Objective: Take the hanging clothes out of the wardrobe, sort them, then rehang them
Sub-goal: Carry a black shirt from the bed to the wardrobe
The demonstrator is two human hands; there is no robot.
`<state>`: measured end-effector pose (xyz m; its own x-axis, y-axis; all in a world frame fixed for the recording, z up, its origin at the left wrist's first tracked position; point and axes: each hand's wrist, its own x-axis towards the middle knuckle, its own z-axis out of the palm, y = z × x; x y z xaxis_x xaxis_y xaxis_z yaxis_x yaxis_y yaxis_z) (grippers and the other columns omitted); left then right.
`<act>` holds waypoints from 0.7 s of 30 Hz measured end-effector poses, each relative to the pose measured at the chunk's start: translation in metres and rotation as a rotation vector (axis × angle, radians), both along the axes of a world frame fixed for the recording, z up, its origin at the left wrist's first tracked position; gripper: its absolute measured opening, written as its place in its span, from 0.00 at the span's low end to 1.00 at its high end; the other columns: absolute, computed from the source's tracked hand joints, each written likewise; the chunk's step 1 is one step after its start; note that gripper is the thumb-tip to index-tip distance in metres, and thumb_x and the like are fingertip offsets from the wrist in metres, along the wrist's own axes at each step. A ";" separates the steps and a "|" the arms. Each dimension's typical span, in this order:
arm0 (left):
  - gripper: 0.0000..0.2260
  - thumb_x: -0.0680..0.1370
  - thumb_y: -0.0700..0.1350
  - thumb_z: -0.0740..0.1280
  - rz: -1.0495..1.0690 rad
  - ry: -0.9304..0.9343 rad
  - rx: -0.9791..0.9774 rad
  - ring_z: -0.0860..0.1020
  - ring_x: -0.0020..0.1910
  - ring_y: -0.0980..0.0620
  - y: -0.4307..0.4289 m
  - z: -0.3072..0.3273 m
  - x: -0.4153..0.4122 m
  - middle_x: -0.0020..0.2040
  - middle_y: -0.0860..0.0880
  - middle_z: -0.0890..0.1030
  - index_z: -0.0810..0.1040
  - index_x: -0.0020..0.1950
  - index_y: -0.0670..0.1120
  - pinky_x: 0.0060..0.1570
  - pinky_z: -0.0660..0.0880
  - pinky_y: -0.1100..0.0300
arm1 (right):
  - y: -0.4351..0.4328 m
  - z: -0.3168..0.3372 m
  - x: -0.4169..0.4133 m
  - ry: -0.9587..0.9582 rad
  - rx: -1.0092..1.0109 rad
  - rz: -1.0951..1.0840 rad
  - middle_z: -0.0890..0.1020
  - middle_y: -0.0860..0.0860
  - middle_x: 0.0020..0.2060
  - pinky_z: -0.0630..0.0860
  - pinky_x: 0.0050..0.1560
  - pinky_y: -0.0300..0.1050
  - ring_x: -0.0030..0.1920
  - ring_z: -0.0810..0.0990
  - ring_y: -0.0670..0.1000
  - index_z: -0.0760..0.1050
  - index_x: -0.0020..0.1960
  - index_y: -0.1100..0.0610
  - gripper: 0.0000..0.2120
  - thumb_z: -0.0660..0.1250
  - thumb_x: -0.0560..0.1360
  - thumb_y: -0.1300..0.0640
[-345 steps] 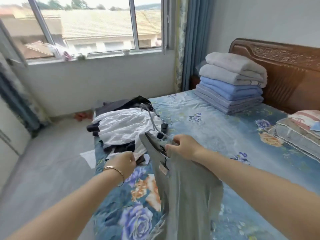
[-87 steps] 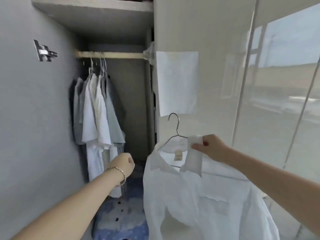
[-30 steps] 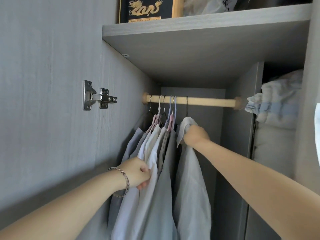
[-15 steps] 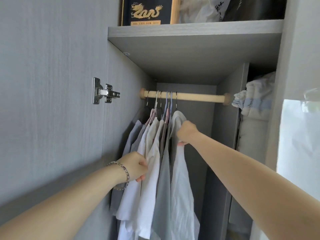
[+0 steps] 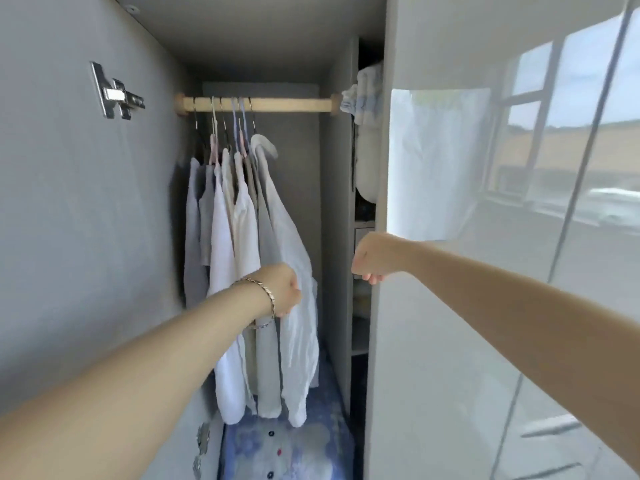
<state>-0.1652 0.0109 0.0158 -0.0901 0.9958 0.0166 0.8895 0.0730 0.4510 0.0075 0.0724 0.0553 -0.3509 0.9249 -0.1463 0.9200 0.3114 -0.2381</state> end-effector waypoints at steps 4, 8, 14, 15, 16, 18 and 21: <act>0.10 0.75 0.38 0.55 -0.230 0.164 -0.079 0.77 0.40 0.45 -0.023 -0.026 0.078 0.43 0.42 0.81 0.74 0.39 0.43 0.38 0.71 0.61 | -0.051 -0.038 0.076 -0.018 -0.037 -0.128 0.81 0.58 0.46 0.70 0.35 0.33 0.31 0.73 0.46 0.78 0.55 0.66 0.15 0.56 0.78 0.61; 0.07 0.74 0.40 0.57 -0.433 0.251 -0.119 0.75 0.38 0.47 -0.044 -0.060 0.175 0.41 0.46 0.79 0.73 0.41 0.46 0.40 0.71 0.61 | -0.117 -0.083 0.177 0.017 -0.040 -0.297 0.83 0.56 0.41 0.70 0.30 0.34 0.36 0.78 0.50 0.80 0.48 0.64 0.13 0.57 0.74 0.62; 0.07 0.74 0.41 0.58 -0.789 0.248 -0.163 0.80 0.43 0.45 -0.118 -0.107 0.360 0.46 0.43 0.83 0.75 0.40 0.45 0.46 0.75 0.57 | -0.262 -0.144 0.343 -0.015 -0.079 -0.619 0.82 0.54 0.36 0.74 0.37 0.39 0.34 0.76 0.51 0.78 0.42 0.60 0.11 0.56 0.74 0.63; 0.07 0.74 0.41 0.58 -0.856 0.244 -0.159 0.80 0.44 0.45 -0.136 -0.113 0.394 0.46 0.43 0.83 0.74 0.39 0.46 0.47 0.75 0.57 | -0.291 -0.153 0.373 -0.021 -0.068 -0.691 0.82 0.56 0.38 0.76 0.41 0.42 0.37 0.77 0.53 0.77 0.42 0.60 0.11 0.57 0.74 0.63; 0.07 0.74 0.41 0.58 -0.923 0.244 -0.149 0.80 0.45 0.45 -0.155 -0.120 0.427 0.46 0.44 0.83 0.74 0.37 0.46 0.48 0.75 0.57 | -0.321 -0.164 0.401 -0.009 -0.052 -0.770 0.82 0.56 0.40 0.77 0.44 0.43 0.40 0.78 0.55 0.78 0.41 0.61 0.11 0.57 0.74 0.62; 0.07 0.75 0.42 0.59 -1.049 0.250 -0.125 0.80 0.48 0.44 -0.200 -0.134 0.491 0.46 0.44 0.82 0.73 0.37 0.47 0.48 0.75 0.57 | -0.386 -0.181 0.452 0.027 -0.036 -0.925 0.83 0.56 0.43 0.79 0.48 0.46 0.45 0.81 0.57 0.80 0.44 0.62 0.12 0.57 0.74 0.60; 0.06 0.76 0.44 0.60 -1.215 0.274 -0.085 0.78 0.51 0.44 -0.274 -0.159 0.576 0.50 0.45 0.81 0.76 0.46 0.46 0.47 0.73 0.57 | -0.484 -0.207 0.510 0.033 -0.050 -1.115 0.83 0.57 0.48 0.79 0.51 0.48 0.49 0.81 0.59 0.81 0.51 0.60 0.14 0.58 0.75 0.60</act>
